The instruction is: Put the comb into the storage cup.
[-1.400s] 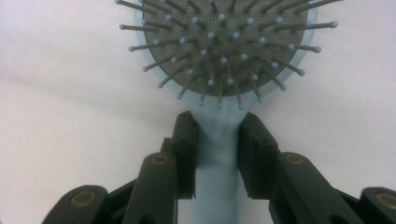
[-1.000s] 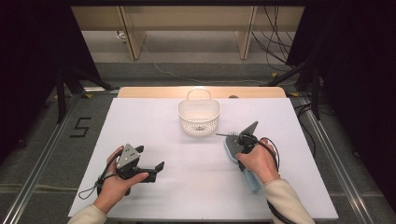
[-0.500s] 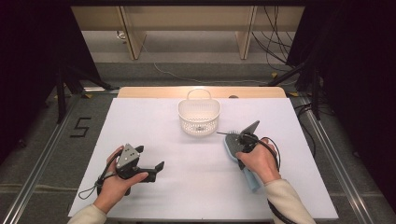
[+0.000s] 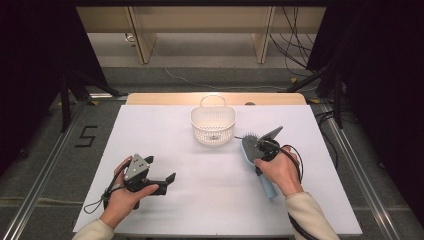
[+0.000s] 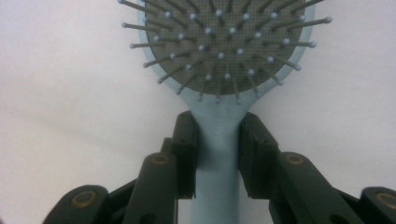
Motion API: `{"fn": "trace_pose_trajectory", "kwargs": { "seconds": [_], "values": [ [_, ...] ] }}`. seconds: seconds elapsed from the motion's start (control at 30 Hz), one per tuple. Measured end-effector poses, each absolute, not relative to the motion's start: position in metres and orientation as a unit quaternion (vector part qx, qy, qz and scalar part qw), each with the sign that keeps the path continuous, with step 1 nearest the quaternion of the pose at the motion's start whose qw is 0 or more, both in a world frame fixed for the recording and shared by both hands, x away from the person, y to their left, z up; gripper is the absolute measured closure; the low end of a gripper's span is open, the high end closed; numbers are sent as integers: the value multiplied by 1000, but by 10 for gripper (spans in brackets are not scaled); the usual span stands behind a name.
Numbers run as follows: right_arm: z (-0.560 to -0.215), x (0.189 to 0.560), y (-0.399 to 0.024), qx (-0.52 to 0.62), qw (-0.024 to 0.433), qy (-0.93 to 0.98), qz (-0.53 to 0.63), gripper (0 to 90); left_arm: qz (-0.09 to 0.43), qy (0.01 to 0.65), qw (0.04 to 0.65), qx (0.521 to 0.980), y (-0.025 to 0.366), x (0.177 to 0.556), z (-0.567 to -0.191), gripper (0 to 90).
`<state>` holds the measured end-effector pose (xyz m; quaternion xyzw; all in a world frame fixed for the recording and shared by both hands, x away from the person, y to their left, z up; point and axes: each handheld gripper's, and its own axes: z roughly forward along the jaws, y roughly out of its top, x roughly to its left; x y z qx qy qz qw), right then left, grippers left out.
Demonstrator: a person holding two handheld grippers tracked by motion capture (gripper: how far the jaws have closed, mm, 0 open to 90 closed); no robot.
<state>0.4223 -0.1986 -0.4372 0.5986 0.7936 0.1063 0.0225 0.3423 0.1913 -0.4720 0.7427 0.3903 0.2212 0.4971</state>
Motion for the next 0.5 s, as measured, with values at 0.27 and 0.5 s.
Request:
{"fn": "trace_pose_trajectory", "kwargs": {
  "seconds": [0.27, 0.5],
  "values": [
    [-433, 422, -202, 601, 32, 789, 123, 705, 222, 391, 497, 742, 191, 342, -472, 6],
    [-431, 422, -202, 597, 45, 789, 138, 705, 222, 391, 497, 742, 192, 342, -472, 6]
  ]
}}
